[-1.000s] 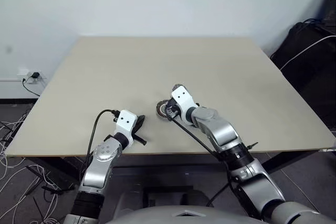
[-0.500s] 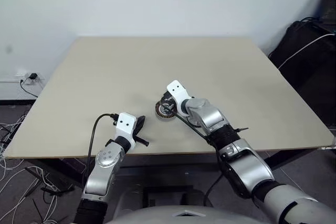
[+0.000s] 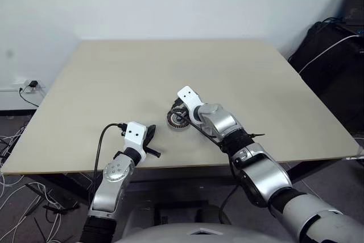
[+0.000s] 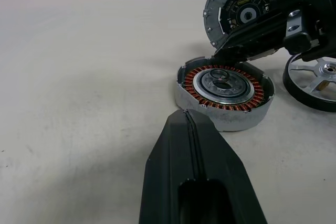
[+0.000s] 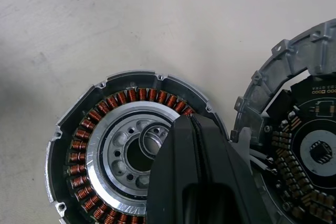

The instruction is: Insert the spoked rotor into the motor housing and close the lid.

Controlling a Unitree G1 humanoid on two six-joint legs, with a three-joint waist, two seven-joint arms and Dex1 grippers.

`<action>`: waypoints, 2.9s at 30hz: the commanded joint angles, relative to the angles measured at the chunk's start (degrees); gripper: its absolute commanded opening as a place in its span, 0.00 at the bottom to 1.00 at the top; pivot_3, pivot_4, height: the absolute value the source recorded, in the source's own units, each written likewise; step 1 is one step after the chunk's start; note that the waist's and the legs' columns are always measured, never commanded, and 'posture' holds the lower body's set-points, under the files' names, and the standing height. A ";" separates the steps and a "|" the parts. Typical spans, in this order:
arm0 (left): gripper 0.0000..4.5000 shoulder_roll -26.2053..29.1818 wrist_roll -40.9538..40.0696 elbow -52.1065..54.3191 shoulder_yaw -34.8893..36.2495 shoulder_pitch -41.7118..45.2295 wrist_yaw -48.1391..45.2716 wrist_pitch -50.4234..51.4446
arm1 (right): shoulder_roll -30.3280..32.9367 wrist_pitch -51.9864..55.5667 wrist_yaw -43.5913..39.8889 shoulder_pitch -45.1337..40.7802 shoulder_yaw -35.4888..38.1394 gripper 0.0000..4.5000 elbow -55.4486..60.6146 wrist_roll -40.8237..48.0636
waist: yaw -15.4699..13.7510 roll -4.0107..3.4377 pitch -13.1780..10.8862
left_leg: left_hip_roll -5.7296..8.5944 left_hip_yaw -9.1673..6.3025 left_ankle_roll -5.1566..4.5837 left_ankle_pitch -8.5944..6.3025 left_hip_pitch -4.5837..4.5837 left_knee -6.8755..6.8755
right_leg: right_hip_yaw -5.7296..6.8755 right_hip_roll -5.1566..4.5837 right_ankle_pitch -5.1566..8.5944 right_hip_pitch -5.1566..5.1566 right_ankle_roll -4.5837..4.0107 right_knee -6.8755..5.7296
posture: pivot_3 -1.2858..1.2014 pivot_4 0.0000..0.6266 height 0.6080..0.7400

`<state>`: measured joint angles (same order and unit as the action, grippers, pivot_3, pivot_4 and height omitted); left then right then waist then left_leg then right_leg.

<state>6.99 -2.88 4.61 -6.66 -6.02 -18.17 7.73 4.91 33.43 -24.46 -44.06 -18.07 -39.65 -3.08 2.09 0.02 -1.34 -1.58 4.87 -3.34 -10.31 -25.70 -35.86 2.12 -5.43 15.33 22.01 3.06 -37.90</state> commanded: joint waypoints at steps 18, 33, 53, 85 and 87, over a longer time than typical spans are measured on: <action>0.00 -0.47 -0.29 1.47 -0.16 0.32 1.64 -0.84 | -0.83 2.47 -5.80 2.51 -2.30 0.01 5.48 -2.65 | 0.13 -0.03 0.01 | -0.05 0.02 0.02 0.00 0.00 0.04 | -0.05 -0.10 0.00 0.07 0.00 -0.01 | 0.52 0.00 1.00; 0.00 -0.61 -0.12 1.16 -0.73 0.36 2.11 -0.48 | 0.72 7.79 -7.01 7.37 -0.87 0.01 18.82 -1.73 | 0.02 -0.04 0.02 | -0.05 0.09 0.05 0.01 -0.08 0.25 | -0.11 -0.16 0.04 0.25 -0.08 0.10 | 0.52 0.00 1.00; 0.00 -0.30 -0.24 1.30 -0.87 0.36 1.75 0.16 | -3.00 -0.16 5.72 10.61 3.35 0.01 16.70 -1.63 | -0.03 -0.03 0.02 | -0.02 0.14 0.06 0.02 -0.22 0.25 | -0.12 -0.04 0.03 0.42 -0.05 0.05 | 0.52 0.00 1.00; 0.00 -0.16 -0.32 1.08 -0.51 0.28 1.95 0.85 | -5.00 -3.01 7.18 8.71 4.93 0.01 9.73 -1.53 | 0.00 -0.03 0.02 | -0.02 0.16 0.07 0.04 -0.21 0.20 | -0.14 0.07 0.01 0.40 -0.02 -0.02 | 0.52 0.00 1.00; 0.00 -0.13 -0.29 1.07 -0.47 0.35 1.99 0.91 | -5.19 -3.44 7.38 8.22 5.16 0.01 8.72 -1.58 | 0.05 -0.03 0.02 | -0.02 0.16 0.08 0.05 -0.18 0.19 | -0.14 0.10 0.01 0.39 -0.01 -0.06 | 0.52 0.00 1.00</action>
<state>6.92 -2.87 4.60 -7.29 -6.16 -16.30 8.75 -0.07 31.24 -17.87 -33.75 -14.18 -30.91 -4.99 2.13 -0.01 -1.31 -1.61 5.02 -3.26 -10.26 -25.86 -35.68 1.97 -5.32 15.33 22.38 3.05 -37.97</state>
